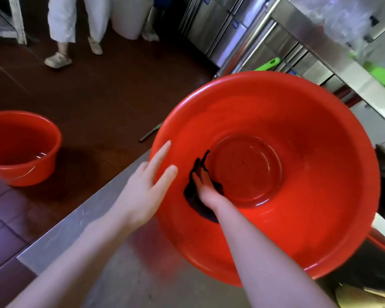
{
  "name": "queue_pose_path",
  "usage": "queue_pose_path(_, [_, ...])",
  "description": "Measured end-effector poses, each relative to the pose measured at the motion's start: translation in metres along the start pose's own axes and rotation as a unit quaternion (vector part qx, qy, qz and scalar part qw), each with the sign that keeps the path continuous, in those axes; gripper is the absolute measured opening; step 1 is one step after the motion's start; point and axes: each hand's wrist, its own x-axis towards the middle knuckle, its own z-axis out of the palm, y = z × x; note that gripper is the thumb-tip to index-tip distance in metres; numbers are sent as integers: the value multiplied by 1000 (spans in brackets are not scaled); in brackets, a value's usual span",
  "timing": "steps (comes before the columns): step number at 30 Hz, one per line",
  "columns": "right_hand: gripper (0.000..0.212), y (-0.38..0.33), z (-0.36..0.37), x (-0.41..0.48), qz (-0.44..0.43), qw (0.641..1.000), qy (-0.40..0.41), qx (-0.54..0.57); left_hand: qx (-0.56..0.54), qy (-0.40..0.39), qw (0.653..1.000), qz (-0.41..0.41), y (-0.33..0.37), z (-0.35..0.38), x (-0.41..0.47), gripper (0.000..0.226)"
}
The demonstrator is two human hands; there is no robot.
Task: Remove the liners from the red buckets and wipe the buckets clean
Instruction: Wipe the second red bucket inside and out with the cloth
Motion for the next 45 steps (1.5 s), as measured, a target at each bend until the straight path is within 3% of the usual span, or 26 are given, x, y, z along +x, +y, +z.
queue_pose_path(5, [65, -2, 1, -7, 5, 999, -37, -21, 123, -5, 992, 35, 3, -18, 45, 44])
queue_pose_path(8, [67, -24, 11, -34, -95, 995, 15, 23, 106, 3, 992, 71, 2, -11, 39, 42])
queue_pose_path(11, [70, -43, 26, -69, -205, 977, 52, 20, 99, 6, 994, 53, 0, -5, 39, 43])
queue_pose_path(13, [67, -50, 30, -73, -221, 973, 60, -3, 84, 8, 996, 31, -4, -7, 37, 44])
queue_pose_path(17, [66, -39, 32, -46, -143, 987, 72, 25, 79, 10, 996, 26, -17, -4, 18, 46])
queue_pose_path(22, [59, -11, 11, 8, -42, 998, 4, -36, 22, 17, 1000, -1, -23, 3, 7, 51])
queue_pose_path(27, [62, -31, 10, 18, 60, 998, -3, -23, 10, 29, 999, -11, -27, 5, 5, 51])
queue_pose_path(29, [63, -46, 16, 5, 7, 999, 37, 36, 17, 30, 999, -6, -27, 7, 4, 52])
queue_pose_path(32, [68, -71, 26, -22, -160, 973, 101, 132, 9, 26, 1000, 4, -21, 11, 7, 52])
queue_pose_path(35, [69, -80, 27, -27, -219, 956, 119, 154, -24, 29, 999, -9, -13, 8, 11, 47])
queue_pose_path(38, [67, -75, 19, -6, -192, 958, 116, 178, -27, 13, 999, -37, -7, 7, 9, 51])
queue_pose_path(45, [60, -59, 10, 48, -12, 983, 56, 175, -75, 14, 996, -55, -12, 12, -1, 48])
